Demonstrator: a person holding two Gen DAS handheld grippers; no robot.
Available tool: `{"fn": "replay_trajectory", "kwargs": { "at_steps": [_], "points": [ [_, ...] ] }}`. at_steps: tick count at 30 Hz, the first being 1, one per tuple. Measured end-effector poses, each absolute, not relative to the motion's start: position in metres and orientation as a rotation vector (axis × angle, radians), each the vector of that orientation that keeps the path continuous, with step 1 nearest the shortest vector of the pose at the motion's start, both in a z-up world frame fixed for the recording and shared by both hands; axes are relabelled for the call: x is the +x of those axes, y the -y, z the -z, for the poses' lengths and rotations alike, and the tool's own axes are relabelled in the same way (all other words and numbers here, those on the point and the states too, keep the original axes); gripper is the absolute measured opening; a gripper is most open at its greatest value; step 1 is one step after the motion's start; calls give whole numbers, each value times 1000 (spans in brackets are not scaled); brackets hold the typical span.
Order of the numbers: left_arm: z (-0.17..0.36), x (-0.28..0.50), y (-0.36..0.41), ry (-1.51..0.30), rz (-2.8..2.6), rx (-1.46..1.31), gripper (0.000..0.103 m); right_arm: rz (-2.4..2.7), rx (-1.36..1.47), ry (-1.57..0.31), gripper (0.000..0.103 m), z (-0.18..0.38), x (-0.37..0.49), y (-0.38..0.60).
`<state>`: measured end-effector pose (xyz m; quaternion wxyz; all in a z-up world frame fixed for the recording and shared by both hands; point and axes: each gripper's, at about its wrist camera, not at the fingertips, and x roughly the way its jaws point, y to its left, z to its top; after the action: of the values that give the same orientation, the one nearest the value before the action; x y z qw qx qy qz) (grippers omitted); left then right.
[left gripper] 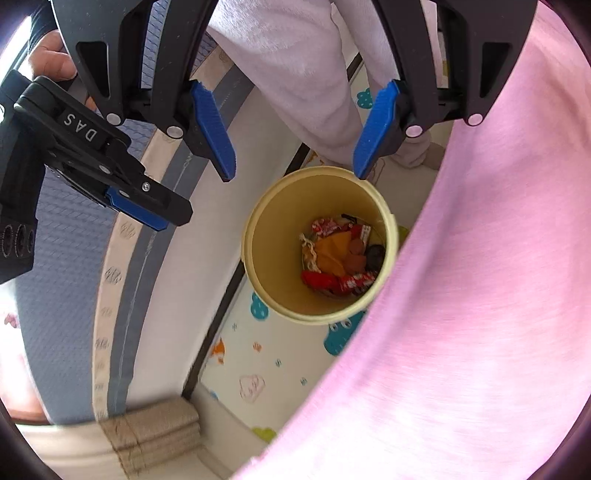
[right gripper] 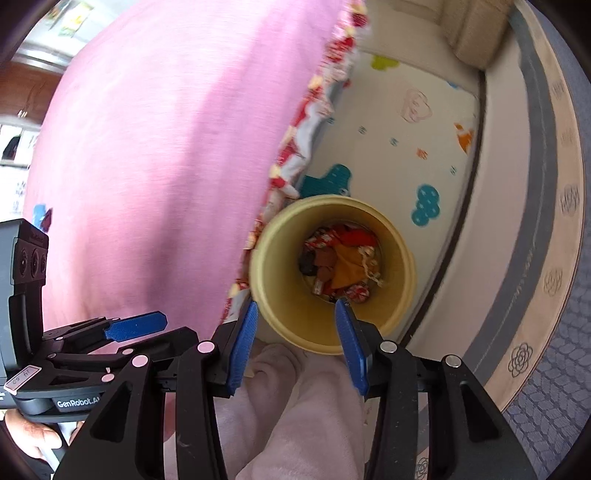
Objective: Collect trash
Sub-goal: 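Return both open tools toward the dark brown sock and blue box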
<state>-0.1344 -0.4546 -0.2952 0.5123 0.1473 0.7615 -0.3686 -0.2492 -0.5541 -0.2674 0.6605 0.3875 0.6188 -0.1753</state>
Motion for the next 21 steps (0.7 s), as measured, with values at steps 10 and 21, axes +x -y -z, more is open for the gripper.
{"fn": "replay_trajectory", "kwargs": {
  "at_steps": [10,21],
  "points": [
    [226,-55,315,-1685,687,127,70,175,675,-1366,44,210,-124,454],
    [177,47,143,-1530,369,-209,70,-109,433,-1319,44,161,19,326]
  ]
}}
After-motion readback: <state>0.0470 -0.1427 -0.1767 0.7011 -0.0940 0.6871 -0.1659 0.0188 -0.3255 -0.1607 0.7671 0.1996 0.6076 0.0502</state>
